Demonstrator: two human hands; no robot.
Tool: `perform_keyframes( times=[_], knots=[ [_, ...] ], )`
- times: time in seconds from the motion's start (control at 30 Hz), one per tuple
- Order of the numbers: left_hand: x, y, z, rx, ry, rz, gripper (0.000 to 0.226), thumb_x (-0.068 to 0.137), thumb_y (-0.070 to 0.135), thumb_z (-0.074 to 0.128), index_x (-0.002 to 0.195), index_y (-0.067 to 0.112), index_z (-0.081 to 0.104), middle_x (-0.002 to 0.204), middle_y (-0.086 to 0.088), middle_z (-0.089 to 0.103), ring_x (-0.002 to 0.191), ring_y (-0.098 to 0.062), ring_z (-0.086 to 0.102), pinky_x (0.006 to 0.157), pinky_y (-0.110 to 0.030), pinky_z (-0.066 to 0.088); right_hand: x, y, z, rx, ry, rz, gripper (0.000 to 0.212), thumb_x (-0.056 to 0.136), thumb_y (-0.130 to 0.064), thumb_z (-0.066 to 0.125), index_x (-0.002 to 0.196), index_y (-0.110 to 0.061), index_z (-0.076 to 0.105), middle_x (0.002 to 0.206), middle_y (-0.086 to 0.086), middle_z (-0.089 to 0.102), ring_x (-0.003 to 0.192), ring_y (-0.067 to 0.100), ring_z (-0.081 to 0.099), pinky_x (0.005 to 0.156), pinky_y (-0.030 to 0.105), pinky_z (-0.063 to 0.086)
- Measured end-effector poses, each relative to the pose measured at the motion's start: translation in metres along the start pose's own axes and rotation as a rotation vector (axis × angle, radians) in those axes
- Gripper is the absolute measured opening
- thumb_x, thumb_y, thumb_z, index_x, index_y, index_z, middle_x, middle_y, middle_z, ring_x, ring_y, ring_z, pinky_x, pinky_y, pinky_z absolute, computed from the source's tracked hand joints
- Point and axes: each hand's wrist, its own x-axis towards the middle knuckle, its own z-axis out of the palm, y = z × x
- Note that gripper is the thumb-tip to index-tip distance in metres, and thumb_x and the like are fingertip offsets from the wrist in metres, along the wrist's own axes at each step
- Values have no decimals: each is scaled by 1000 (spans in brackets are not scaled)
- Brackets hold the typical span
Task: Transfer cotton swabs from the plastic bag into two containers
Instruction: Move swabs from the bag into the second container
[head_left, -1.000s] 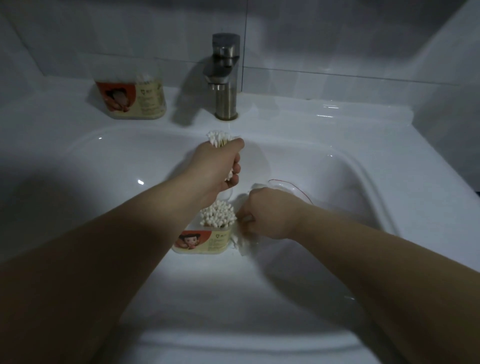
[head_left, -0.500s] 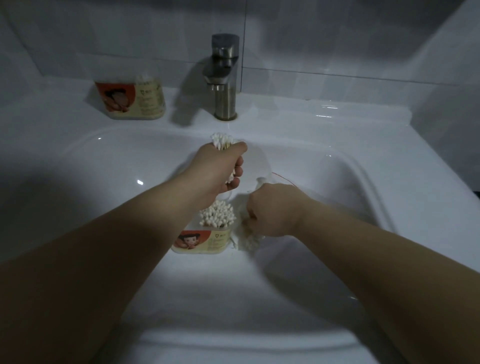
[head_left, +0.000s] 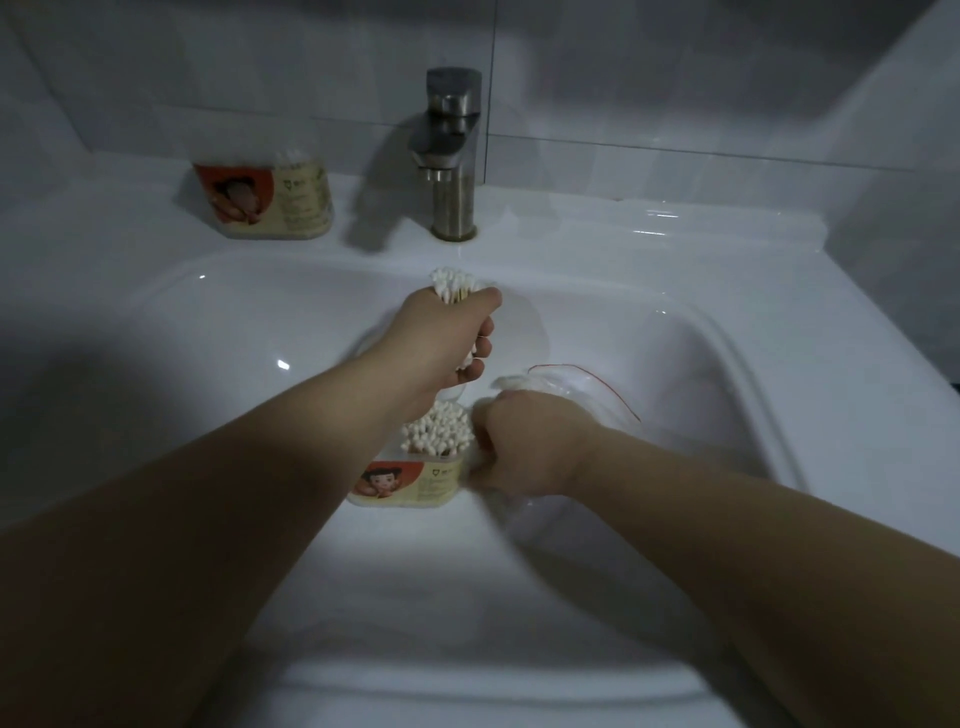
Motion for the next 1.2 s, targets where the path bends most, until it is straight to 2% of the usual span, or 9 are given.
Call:
perform_keyframes(
  times=[0.17, 0.4, 0.57, 0.67, 0.73, 0.83, 1.0, 1.1, 1.2],
  knots=[
    [3, -1, -2, 8, 4, 6, 22, 97, 27, 67, 78, 17, 60, 58, 6, 57, 48, -7, 53, 49, -22, 48, 6, 2, 2, -83, 6, -90, 25, 86, -33, 62, 105, -16, 59, 100, 7, 63, 102, 27, 59, 81, 34, 49],
    [5, -3, -2, 21, -2, 2, 22, 96, 28, 68, 78, 17, 62, 55, 8, 59, 48, -7, 54, 50, -22, 49, 4, 4, -10, -132, -96, 6, 5, 86, -21, 58, 89, -22, 60, 95, 4, 60, 103, 29, 63, 71, 29, 35],
    [5, -5, -2, 40, -16, 11, 26, 96, 29, 68, 75, 16, 62, 52, 8, 58, 46, -7, 54, 49, -21, 49, 2, -2, -13, -269, -26, 20, 31, 83, -18, 61, 69, -23, 34, 86, 4, 60, 97, 30, 67, 65, 32, 38],
    [5, -6, -1, 59, -20, 18, 26, 97, 29, 67, 75, 16, 61, 51, 9, 58, 46, -7, 54, 49, -21, 49, 2, -1, -11, -307, -44, 43, 28, 84, -24, 62, 69, -21, 39, 80, -1, 57, 96, 28, 68, 62, 29, 37],
    [5, -6, -2, 72, -17, 20, 26, 97, 30, 68, 76, 16, 61, 52, 9, 58, 45, -6, 54, 48, -21, 49, 3, 6, -14, -195, -78, 154, 24, 82, -34, 63, 68, -20, 49, 70, -5, 46, 84, 27, 65, 60, 28, 39],
    [7, -7, -3, 86, 10, 27, 25, 97, 29, 67, 77, 16, 58, 60, 3, 56, 43, -7, 51, 47, -21, 47, 7, 18, -18, 31, -27, 305, 31, 83, -38, 57, 61, -20, 46, 63, -2, 50, 69, 26, 57, 59, 28, 40],
    [9, -10, -3, 141, 43, 23, 28, 93, 30, 73, 77, 13, 57, 62, -6, 52, 47, -16, 45, 47, -26, 41, 13, 24, -23, 240, 203, 392, 28, 90, -38, 52, 68, -21, 47, 66, -5, 51, 64, 17, 48, 54, 29, 30],
    [10, -13, -3, 176, 53, 19, 34, 88, 37, 78, 75, 14, 57, 58, -5, 50, 43, -15, 44, 47, -27, 41, 12, 25, -28, 324, 290, 381, 26, 91, -36, 53, 69, -22, 49, 66, -6, 57, 64, 6, 50, 54, 24, 34],
    [11, -16, -3, 197, 59, -5, 35, 86, 39, 80, 77, 11, 62, 51, -2, 52, 37, -12, 46, 45, -25, 43, 12, 25, -32, 347, 324, 370, 21, 90, -35, 55, 74, -21, 55, 71, -5, 62, 70, 9, 56, 59, 23, 40]
  ],
)
